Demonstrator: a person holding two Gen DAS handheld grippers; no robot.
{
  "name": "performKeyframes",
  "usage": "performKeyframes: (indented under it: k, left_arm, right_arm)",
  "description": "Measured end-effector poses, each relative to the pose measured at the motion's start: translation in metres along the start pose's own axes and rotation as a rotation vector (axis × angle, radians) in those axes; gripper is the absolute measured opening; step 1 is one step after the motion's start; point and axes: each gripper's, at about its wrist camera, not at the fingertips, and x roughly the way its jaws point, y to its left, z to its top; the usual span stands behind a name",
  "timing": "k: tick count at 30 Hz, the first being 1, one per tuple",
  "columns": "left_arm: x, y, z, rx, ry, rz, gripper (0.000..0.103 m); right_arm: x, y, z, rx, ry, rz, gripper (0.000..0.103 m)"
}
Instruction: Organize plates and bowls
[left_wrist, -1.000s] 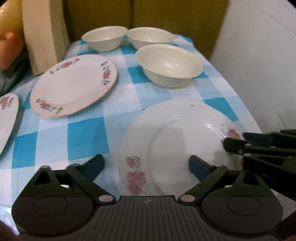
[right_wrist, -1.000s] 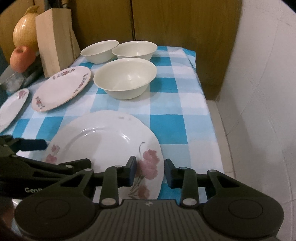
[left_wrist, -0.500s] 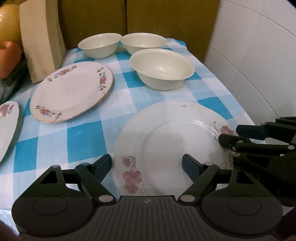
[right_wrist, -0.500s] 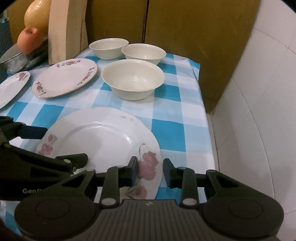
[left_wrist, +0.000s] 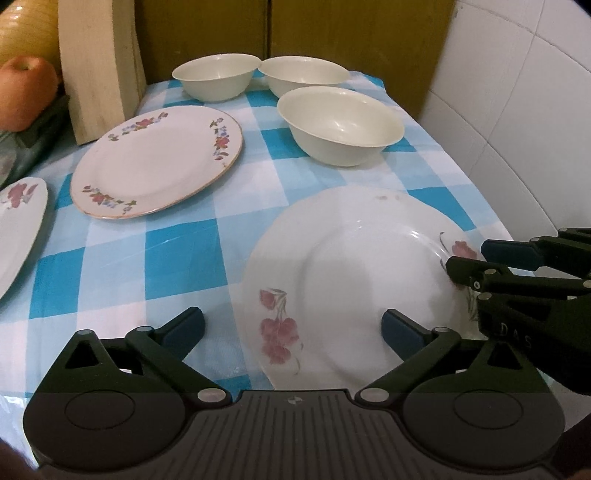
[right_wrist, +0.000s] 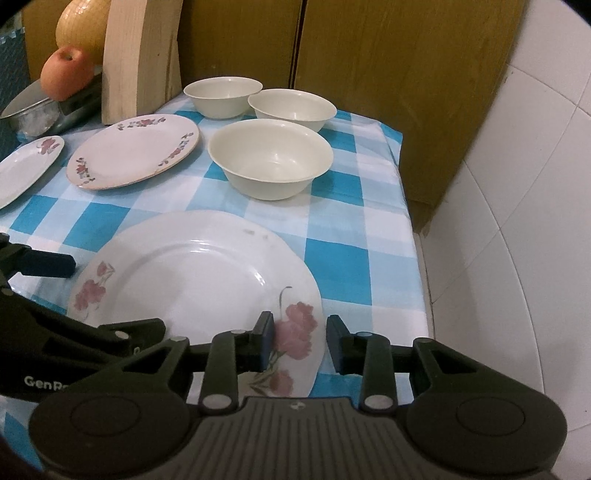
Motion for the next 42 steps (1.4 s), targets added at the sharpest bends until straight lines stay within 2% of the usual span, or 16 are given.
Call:
performKeyframes:
  k: [5, 7, 8, 15, 20, 21, 22, 23, 24, 25, 27, 29, 33, 36, 39, 42]
  left_arm:
    - [-0.002, -0.002, 0.000, 0.004, -0.005, -0.011, 0.098]
    - [-0.005, -0.006, 0.000, 0.025, -0.009, -0.036, 0.087]
    - [-0.006, -0.009, 0.000, 0.030, -0.007, -0.052, 0.086]
    - [-0.008, -0.010, 0.000, 0.029, 0.012, -0.055, 0.087]
    - [-0.011, 0.007, 0.005, -0.067, 0.029, -0.098, 0.084]
    - [-0.012, 0.008, 0.006, -0.068, 0.025, -0.106, 0.079]
    - [-0.015, 0.008, 0.006, -0.060, 0.021, -0.118, 0.062]
    - [-0.018, 0.008, 0.006, -0.051, 0.020, -0.129, 0.055]
    - [-0.019, 0.008, 0.006, -0.040, 0.023, -0.144, 0.050]
    - [-0.020, 0.008, 0.005, -0.029, 0.027, -0.122, 0.061]
    - [-0.022, 0.009, 0.002, -0.014, 0.008, -0.069, 0.073]
    - [-0.021, 0.015, -0.001, -0.010, 0.006, -0.076, 0.073]
    - [-0.015, 0.028, 0.002, -0.072, 0.038, -0.109, 0.077]
    - [-0.012, 0.025, 0.006, -0.077, 0.046, -0.132, 0.079]
    - [-0.011, 0.017, 0.008, -0.048, 0.046, -0.143, 0.079]
    - [-0.007, 0.010, 0.009, -0.026, 0.044, -0.140, 0.080]
  right_arm:
    - [0.000, -0.001, 0.000, 0.002, -0.001, 0.001, 0.026]
    - [0.000, -0.002, 0.000, 0.005, -0.005, 0.001, 0.025]
    - [0.000, -0.003, -0.001, 0.011, -0.007, 0.005, 0.025]
    - [-0.002, -0.010, 0.000, 0.066, -0.003, 0.036, 0.023]
    - [-0.002, -0.012, 0.003, 0.100, 0.001, 0.061, 0.023]
    - [-0.004, -0.012, 0.003, 0.110, -0.003, 0.071, 0.016]
    - [-0.007, -0.012, 0.005, 0.114, -0.020, 0.166, 0.000]
    - [-0.009, -0.009, 0.008, 0.141, 0.004, 0.257, 0.000]
    - [-0.013, 0.000, 0.011, 0.129, 0.007, 0.255, 0.000]
    - [-0.016, 0.010, 0.014, 0.074, -0.023, 0.207, 0.000]
    - [-0.012, 0.017, 0.022, 0.046, -0.044, 0.120, 0.000]
    - [-0.013, 0.000, 0.031, 0.129, -0.051, 0.173, 0.000]
    - [-0.011, -0.042, 0.023, 0.216, -0.068, 0.054, 0.011]
    - [-0.004, -0.071, 0.004, 0.326, 0.006, 0.089, 0.011]
    - [0.002, -0.083, -0.008, 0.349, 0.043, 0.100, 0.011]
    - [0.005, -0.084, -0.014, 0.374, 0.062, 0.214, 0.015]
